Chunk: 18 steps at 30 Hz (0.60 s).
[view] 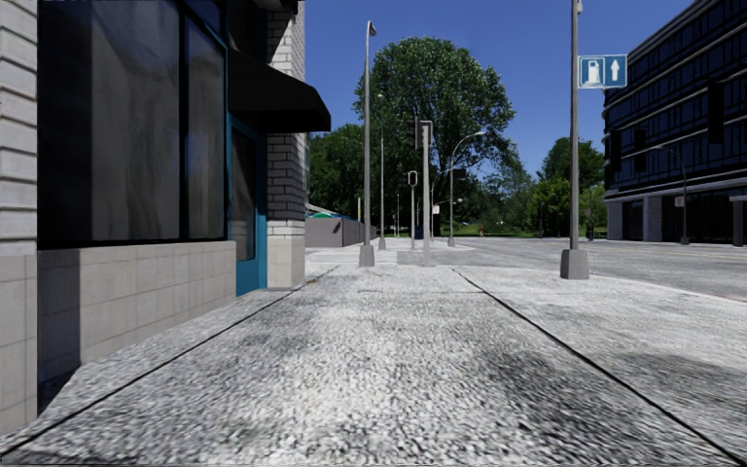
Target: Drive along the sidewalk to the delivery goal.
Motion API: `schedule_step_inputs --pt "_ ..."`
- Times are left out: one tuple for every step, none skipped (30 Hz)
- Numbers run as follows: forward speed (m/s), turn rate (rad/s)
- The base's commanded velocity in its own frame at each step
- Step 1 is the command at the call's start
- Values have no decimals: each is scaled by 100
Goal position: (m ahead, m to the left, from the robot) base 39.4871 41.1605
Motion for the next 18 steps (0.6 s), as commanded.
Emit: schedule_step_inputs --pt "200 0" --pt "200 0" --pt "200 0" --pt "200 0" --pt "200 0" --pt "200 0" --pt "200 0" --pt "200 0" --pt "200 0" --pt "200 0" --pt "200 0" --pt "200 0" --pt "200 0" --pt "200 0" --pt "200 0" --pt "200 0" --pt "200 0" --pt "200 0"
